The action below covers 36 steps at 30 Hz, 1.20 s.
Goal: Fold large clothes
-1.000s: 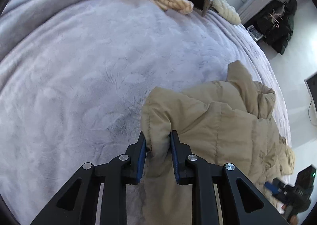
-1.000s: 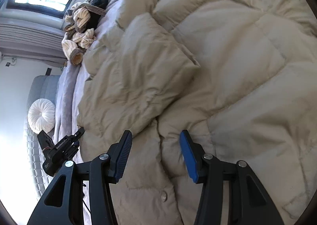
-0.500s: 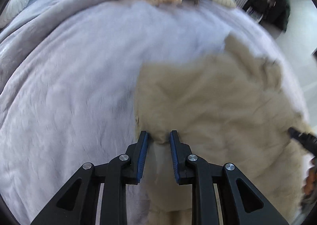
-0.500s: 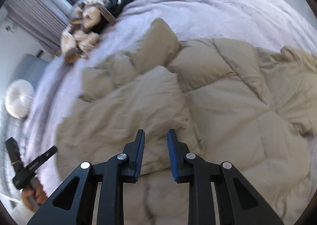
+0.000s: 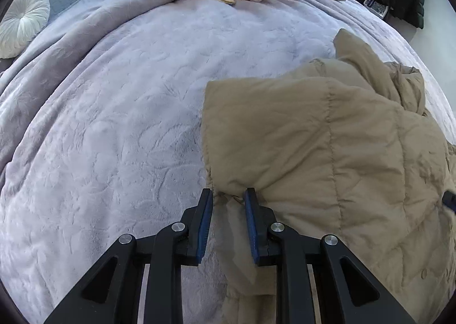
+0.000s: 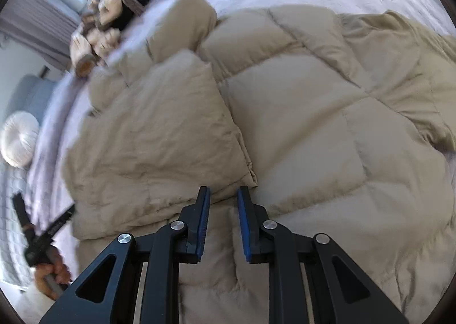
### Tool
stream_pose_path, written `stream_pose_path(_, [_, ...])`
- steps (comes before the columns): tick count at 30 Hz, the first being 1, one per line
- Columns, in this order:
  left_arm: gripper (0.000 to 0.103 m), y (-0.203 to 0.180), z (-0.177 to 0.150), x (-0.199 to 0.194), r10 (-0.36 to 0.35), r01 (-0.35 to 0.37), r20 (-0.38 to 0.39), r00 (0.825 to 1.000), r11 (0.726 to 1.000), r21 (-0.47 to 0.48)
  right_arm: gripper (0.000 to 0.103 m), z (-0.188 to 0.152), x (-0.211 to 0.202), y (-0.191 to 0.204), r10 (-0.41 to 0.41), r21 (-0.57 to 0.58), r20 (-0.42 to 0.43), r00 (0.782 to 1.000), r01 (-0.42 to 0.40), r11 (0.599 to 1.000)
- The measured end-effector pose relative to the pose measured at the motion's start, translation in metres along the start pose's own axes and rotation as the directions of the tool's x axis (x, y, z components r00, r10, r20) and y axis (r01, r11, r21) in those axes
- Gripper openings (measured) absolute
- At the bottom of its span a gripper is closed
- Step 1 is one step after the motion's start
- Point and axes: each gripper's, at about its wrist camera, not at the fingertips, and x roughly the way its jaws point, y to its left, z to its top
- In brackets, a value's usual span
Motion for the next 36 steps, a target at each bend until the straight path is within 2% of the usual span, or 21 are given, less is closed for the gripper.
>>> stream_pose_path(1, [0.024,-0.001,0.000,0.001,0.003,-0.003,-0.005,1.000,1.000,0.000,0.037,0.003,-0.006,-0.003,0.011,0.009,0.028,1.000,-0.011,1.000])
stream_pose_path(2, [0.024,-0.001,-0.001,0.004,0.013,-0.013,-0.014,1.000,1.000,-0.001,0.050,0.007,-0.008,-0.005,0.025,0.026,0.040,0.999,-0.026,0.999])
stream_pose_path(3, [0.024,-0.002,-0.002,0.006,0.017,-0.017,-0.019,1.000,1.000,-0.006,0.054,0.012,-0.006,-0.011,0.065,0.063,0.028,0.997,-0.067,0.996])
stream_pose_path(5, [0.024,-0.002,-0.004,0.009,0.017,-0.018,-0.024,1.000,0.999,-0.029,0.054,0.016,0.007,-0.017,0.123,0.131,-0.025,0.992,-0.118,0.984])
stream_pose_path(6, [0.024,-0.002,-0.003,0.010,0.021,-0.022,-0.024,0.999,0.999,-0.036,0.049,0.016,0.016,-0.021,0.143,0.162,-0.047,0.989,-0.133,0.978])
stream_pose_path(7, [0.024,-0.001,-0.004,0.011,0.027,-0.028,-0.026,0.999,0.999,-0.038,0.039,0.015,0.019,-0.020,0.149,0.166,-0.053,0.988,-0.138,0.976])
stream_pose_path(8, [0.024,-0.001,-0.004,0.012,0.029,-0.030,-0.026,0.999,0.999,-0.037,0.016,0.012,0.022,-0.018,0.149,0.166,-0.064,0.987,-0.137,0.977])
stream_pose_path(9, [0.024,-0.002,-0.004,0.012,0.031,-0.032,-0.026,0.999,0.999,-0.033,0.013,0.008,0.023,-0.019,0.155,0.170,-0.068,0.986,-0.142,0.975])
stream_pose_path(16, [0.024,-0.004,-0.003,0.013,0.038,-0.038,-0.029,0.999,0.999,-0.022,0.010,-0.003,0.021,-0.025,0.101,0.155,-0.082,0.991,-0.088,0.984])
stream_pose_path(20, [0.024,-0.008,-0.002,0.000,0.059,-0.059,-0.011,0.998,0.998,-0.018,0.010,-0.002,0.011,-0.020,0.038,0.104,-0.080,0.996,-0.030,0.994])
stream_pose_path(25, [0.024,-0.016,-0.003,-0.032,0.039,-0.039,0.026,0.999,0.999,0.003,0.011,-0.004,-0.014,-0.018,0.069,0.071,-0.062,0.996,-0.065,0.995])
stream_pose_path(31, [0.024,-0.047,-0.018,-0.068,-0.010,0.009,0.043,0.999,0.999,0.032,0.012,-0.019,-0.042,-0.030,0.098,0.093,-0.066,0.993,-0.092,0.991])
stream_pose_path(33, [0.063,-0.062,-0.025,-0.075,-0.019,0.017,0.036,0.999,0.999,0.044,0.026,-0.025,-0.050,-0.035,0.096,0.102,-0.069,0.993,-0.088,0.991])
stream_pose_path(34, [0.095,-0.072,-0.031,-0.082,-0.012,0.010,0.057,0.998,0.999,0.045,0.031,-0.029,-0.055,-0.039,0.097,0.110,-0.068,0.993,-0.089,0.990])
stream_pose_path(35, [0.099,-0.081,-0.036,-0.087,-0.009,0.005,0.080,0.997,0.999,0.054,0.039,-0.032,-0.059,-0.042,0.099,0.115,-0.068,0.993,-0.091,0.989])
stream_pose_path(36, [0.099,-0.090,-0.039,-0.091,-0.013,0.007,0.090,0.996,0.998,0.070,0.040,-0.037,-0.065,-0.048,0.099,0.121,-0.067,0.993,-0.091,0.989])
